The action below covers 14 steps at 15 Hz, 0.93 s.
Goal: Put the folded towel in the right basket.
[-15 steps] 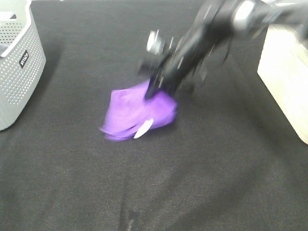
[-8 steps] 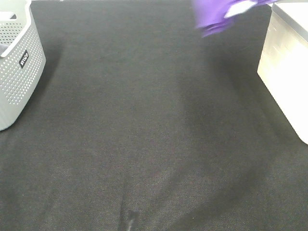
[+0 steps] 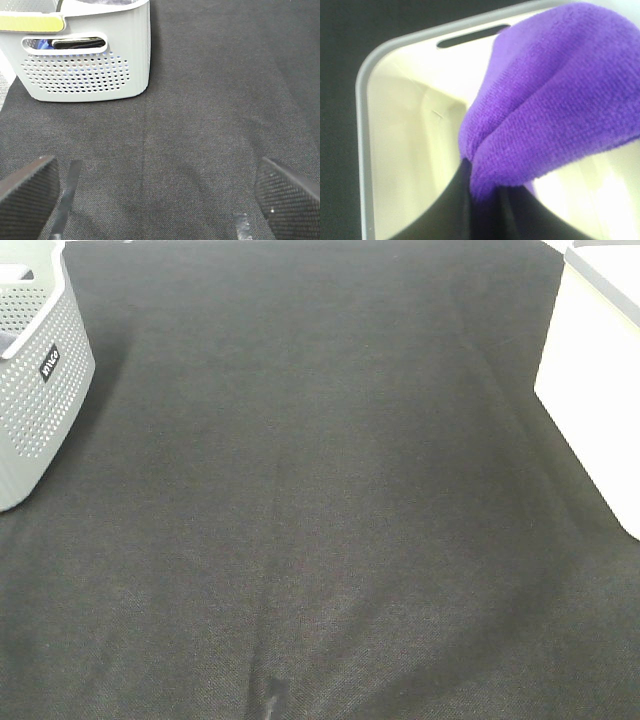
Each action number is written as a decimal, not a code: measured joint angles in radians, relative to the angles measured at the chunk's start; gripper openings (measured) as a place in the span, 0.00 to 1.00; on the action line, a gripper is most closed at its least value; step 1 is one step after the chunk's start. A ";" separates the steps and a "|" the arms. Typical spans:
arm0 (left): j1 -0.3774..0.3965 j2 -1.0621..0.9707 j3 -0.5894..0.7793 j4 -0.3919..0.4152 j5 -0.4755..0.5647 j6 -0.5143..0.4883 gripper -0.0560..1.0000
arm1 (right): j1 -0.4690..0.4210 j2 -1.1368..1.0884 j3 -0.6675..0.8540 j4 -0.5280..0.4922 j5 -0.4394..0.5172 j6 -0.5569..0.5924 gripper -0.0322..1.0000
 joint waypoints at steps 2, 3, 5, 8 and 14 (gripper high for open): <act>0.000 0.000 0.000 0.000 0.000 0.000 0.99 | 0.003 0.026 0.000 -0.001 0.004 0.021 0.27; 0.000 0.000 0.000 0.000 0.000 0.000 0.99 | 0.003 0.034 0.002 -0.020 0.004 0.030 0.50; 0.000 0.000 0.000 0.000 0.000 0.000 0.99 | 0.003 0.040 0.003 -0.075 0.004 0.034 0.86; 0.000 0.000 0.000 0.000 0.000 0.000 0.99 | 0.003 0.041 0.003 -0.067 0.004 0.029 0.98; 0.000 0.000 0.000 0.000 0.000 0.000 0.99 | 0.240 -0.154 0.111 -0.169 0.002 0.109 0.99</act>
